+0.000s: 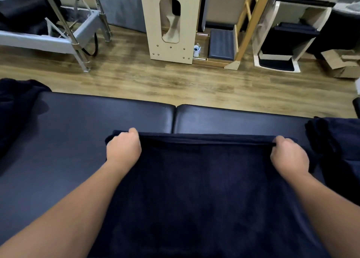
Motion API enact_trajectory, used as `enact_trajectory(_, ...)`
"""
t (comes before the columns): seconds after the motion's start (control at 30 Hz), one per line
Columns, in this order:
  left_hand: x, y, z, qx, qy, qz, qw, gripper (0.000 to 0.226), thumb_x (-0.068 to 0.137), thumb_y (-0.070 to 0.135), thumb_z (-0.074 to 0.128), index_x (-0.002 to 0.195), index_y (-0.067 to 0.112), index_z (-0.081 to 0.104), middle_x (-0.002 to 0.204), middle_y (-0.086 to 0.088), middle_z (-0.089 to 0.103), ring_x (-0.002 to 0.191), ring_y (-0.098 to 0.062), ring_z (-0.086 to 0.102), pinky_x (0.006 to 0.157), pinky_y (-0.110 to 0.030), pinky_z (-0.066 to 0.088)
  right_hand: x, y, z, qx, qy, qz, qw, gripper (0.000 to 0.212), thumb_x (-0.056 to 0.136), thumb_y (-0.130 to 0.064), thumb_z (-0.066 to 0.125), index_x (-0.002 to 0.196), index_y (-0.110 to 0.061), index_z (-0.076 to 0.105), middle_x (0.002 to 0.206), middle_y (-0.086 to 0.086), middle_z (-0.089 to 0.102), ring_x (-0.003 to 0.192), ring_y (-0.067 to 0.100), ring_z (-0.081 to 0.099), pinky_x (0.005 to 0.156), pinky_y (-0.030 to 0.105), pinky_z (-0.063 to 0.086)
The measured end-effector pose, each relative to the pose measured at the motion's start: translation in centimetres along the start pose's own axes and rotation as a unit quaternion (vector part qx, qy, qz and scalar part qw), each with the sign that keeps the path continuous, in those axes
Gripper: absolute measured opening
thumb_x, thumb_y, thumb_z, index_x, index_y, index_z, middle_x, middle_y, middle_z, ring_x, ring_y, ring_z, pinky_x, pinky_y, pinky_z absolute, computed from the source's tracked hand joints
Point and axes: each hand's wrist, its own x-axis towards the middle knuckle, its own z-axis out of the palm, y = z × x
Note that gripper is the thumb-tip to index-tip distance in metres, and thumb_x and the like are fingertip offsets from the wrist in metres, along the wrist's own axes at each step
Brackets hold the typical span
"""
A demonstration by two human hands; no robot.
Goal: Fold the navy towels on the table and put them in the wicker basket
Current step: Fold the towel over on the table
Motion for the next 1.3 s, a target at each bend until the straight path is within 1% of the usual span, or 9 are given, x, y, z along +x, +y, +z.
enact_trajectory(0.1,2.1,0.4,0.5,-0.040,-0.021,-0.019,0.999,0.004,0.092,0.003,0.046,0.094,0.005,0.043,0.087,-0.012,0.062,0.061,-0.028,0.047,0.052,-0.035,0.034,2.2,-1.6,0.8,0.008,-0.016,0.021,1.000,0.007,0.095,-0.007,0.054,0.100,-0.002,0.055,0.098,0.023,0.056,0.082,0.044,0.059,0.063,0.040,0.040)
enact_trajectory(0.2,2.5,0.7,1.7,-0.004,-0.078,-0.007,0.997,0.056,0.100,0.029,0.051,0.146,0.006,0.028,0.133,-0.012,0.051,0.107,-0.032,0.057,0.071,-0.040,0.044,2.5,-2.9,2.1,0.038,-0.067,0.065,0.995,0.036,0.097,-0.024,0.060,0.125,-0.008,0.045,0.130,0.023,0.043,0.104,0.050,0.054,0.076,0.048,0.045)
enact_trajectory(0.4,-1.1,-0.1,4.6,-0.011,-0.144,0.047,0.988,0.068,0.103,0.057,0.030,0.161,0.033,0.001,0.168,-0.012,-0.006,0.154,-0.037,0.000,0.118,-0.062,0.018,0.9,-3.5,4.1,0.086,-0.141,0.108,0.980,0.045,0.102,-0.038,0.046,0.141,-0.021,0.033,0.155,0.011,0.024,0.145,0.037,0.018,0.101,0.073,0.030)
enact_trajectory(0.5,-3.5,-0.6,5.3,-0.011,-0.139,0.052,0.989,0.066,0.104,0.055,0.025,0.161,0.032,0.000,0.169,-0.007,-0.009,0.155,-0.030,-0.011,0.119,-0.065,0.011,0.6,-5.6,3.4,0.051,-0.129,0.058,0.989,0.039,0.102,-0.034,0.044,0.136,-0.018,0.036,0.156,0.014,0.025,0.146,0.037,0.018,0.104,0.071,0.031)
enact_trajectory(0.67,-8.5,-2.1,5.9,-0.028,-0.107,0.031,0.993,0.061,0.106,0.047,0.030,0.161,0.029,0.013,0.170,-0.007,0.001,0.157,-0.024,-0.003,0.120,-0.062,0.015,-4.0,-15.1,2.9,0.020,-0.162,-0.260,0.952,0.060,0.104,-0.051,0.034,0.157,-0.031,0.018,0.167,0.006,0.004,0.154,0.031,-0.001,0.117,0.064,0.016)
enact_trajectory(0.83,-14.4,-5.8,6.2,-0.038,-0.064,-0.121,0.990,0.067,0.090,0.042,0.069,0.146,0.014,0.046,0.144,-0.016,0.048,0.122,-0.034,0.056,0.082,-0.052,0.054,-9.2,-24.9,2.8,-0.008,-0.207,-0.490,0.847,0.063,0.104,-0.053,0.034,0.159,-0.036,0.009,0.168,0.001,-0.012,0.153,0.032,-0.018,0.119,0.067,-0.001)
enact_trajectory(1.1,-19.4,-10.8,4.7,-0.253,-0.094,-0.339,0.901,0.034,0.087,0.056,0.068,0.084,0.025,0.054,0.080,0.011,0.061,0.084,-0.017,0.054,0.085,-0.036,0.039,-10.9,-35.4,2.5,-0.047,-0.246,-0.545,0.800,0.069,0.101,-0.059,0.037,0.158,-0.041,0.004,0.168,0.000,-0.013,0.152,0.040,-0.018,0.115,0.073,0.000)
enact_trajectory(1.2,-20.4,-12.9,5.2,-0.377,-0.101,-0.352,0.851,0.030,0.081,0.039,0.082,0.073,0.025,0.057,0.072,0.010,0.061,0.076,-0.015,0.058,0.076,-0.033,0.047,-10.5,-37.4,2.3,-0.069,-0.251,-0.554,0.791,0.068,0.100,-0.061,0.035,0.157,-0.045,0.002,0.168,-0.006,-0.014,0.152,0.039,-0.019,0.114,0.075,-0.001)
enact_trajectory(1.3,-20.8,-14.0,4.9,-0.351,-0.110,-0.356,0.859,0.015,0.083,0.026,0.080,0.082,0.024,0.065,0.083,0.006,0.069,0.089,-0.017,0.066,0.079,-0.031,0.051,-9.4,-39.3,2.3,-0.082,-0.254,-0.546,0.794,0.061,0.104,-0.056,0.029,0.153,-0.055,-0.007,0.167,-0.013,-0.016,0.152,0.037,-0.019,0.110,0.079,0.002)
